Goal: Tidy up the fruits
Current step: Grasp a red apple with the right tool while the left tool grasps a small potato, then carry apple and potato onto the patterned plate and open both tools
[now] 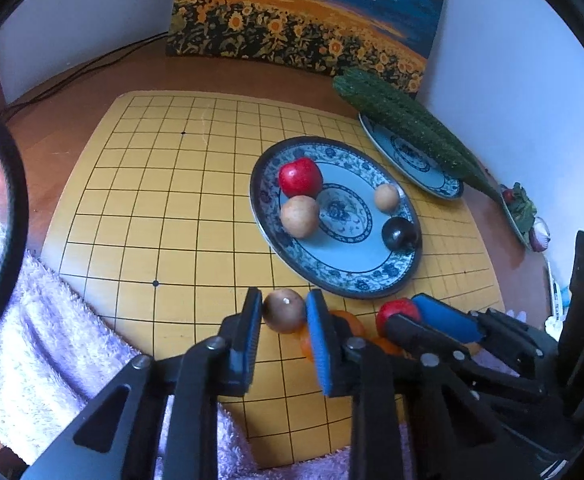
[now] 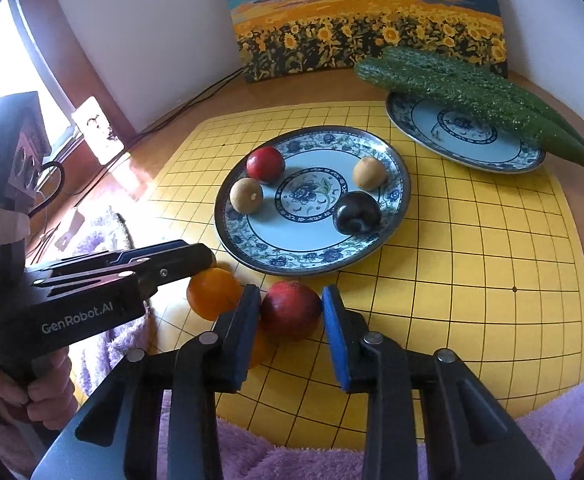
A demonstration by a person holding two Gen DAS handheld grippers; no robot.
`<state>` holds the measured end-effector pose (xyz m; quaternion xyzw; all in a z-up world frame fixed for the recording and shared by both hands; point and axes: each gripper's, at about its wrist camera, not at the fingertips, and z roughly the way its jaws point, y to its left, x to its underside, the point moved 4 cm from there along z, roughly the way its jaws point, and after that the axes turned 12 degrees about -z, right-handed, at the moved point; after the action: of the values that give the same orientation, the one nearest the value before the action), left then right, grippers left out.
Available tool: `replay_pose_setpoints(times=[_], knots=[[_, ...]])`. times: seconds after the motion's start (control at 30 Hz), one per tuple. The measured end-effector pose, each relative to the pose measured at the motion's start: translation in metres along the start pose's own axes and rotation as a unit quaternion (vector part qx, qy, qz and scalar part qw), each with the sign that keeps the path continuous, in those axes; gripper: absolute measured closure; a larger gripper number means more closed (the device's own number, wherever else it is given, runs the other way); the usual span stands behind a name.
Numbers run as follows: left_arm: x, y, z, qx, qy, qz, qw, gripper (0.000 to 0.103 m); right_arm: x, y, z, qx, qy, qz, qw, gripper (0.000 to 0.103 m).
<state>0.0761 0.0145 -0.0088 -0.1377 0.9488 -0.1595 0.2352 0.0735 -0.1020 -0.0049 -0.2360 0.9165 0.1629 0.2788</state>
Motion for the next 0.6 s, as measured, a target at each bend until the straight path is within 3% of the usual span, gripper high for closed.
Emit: replay_pose_setpoints(times=[0.17,0.6], knots=[[-0.001,0.006,-0.006,0.004,0.0,-0.013,0.9999,0.079,0.0,-0.001,-0.004,0.002,-0.003,0.001,1.0,0.07],[-0.007,-0.001,-0.035,-0.009,-0.047,0.011,0.9988,0.079,-0.003,0.001,-0.014,0.01,-0.018,-0.008,1.0,0.07]])
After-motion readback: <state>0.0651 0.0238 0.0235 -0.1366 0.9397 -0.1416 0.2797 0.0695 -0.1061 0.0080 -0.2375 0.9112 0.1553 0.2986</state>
